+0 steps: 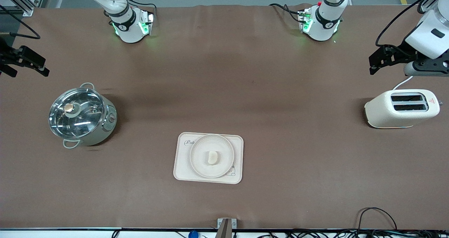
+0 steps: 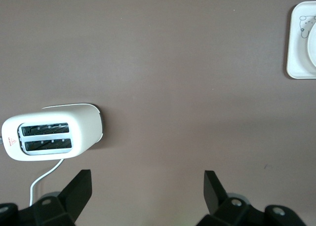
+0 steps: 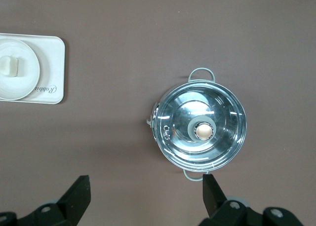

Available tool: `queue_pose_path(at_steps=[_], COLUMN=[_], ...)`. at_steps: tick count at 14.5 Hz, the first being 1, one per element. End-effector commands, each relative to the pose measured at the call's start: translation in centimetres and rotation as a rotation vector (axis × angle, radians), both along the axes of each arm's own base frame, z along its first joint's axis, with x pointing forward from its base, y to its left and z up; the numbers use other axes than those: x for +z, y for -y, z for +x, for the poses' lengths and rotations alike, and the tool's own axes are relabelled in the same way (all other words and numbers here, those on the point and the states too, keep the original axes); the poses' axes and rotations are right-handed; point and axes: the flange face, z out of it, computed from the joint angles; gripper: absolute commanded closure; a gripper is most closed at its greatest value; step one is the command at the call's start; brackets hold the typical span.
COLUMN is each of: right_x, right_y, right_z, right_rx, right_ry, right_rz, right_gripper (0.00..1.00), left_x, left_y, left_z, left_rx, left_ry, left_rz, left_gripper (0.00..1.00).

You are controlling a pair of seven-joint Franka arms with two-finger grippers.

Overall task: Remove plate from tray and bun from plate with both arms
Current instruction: 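Move both grippers from rest toward the cream tray with the plate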

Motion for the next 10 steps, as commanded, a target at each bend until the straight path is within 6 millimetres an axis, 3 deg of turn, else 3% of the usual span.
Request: queue_pose_path(at_steps=[1, 3, 6, 10], right_x=[0.3, 0.3, 0.3, 0.3], right_y=[0.1, 0.1, 0.1, -0.1], right_z=[-0.1, -0.1, -0.1, 0.0], right_rx=[0.006, 0.006, 0.006, 0.009], right_ry=[-0.004, -0.004, -0.004, 0.000], right_rz=[-0.003, -0.003, -0.003, -0.003], right_gripper=[0.00, 0.00, 0.00, 0.00], left_x=[0.5, 0.4, -3.0, -10.8], left_y=[0.2, 0.6, 3.3, 11.3], left_z=[-0.1, 0.0, 2.4, 6.3], left_rx=[-0.018, -0.019, -0.067, -0.103], left_ry=[-0.004, -0.003, -0.055, -0.042], left_rz=[-0.012, -0.010, -0.013, -0.045], left_gripper=[0.00, 0.00, 0.00, 0.00])
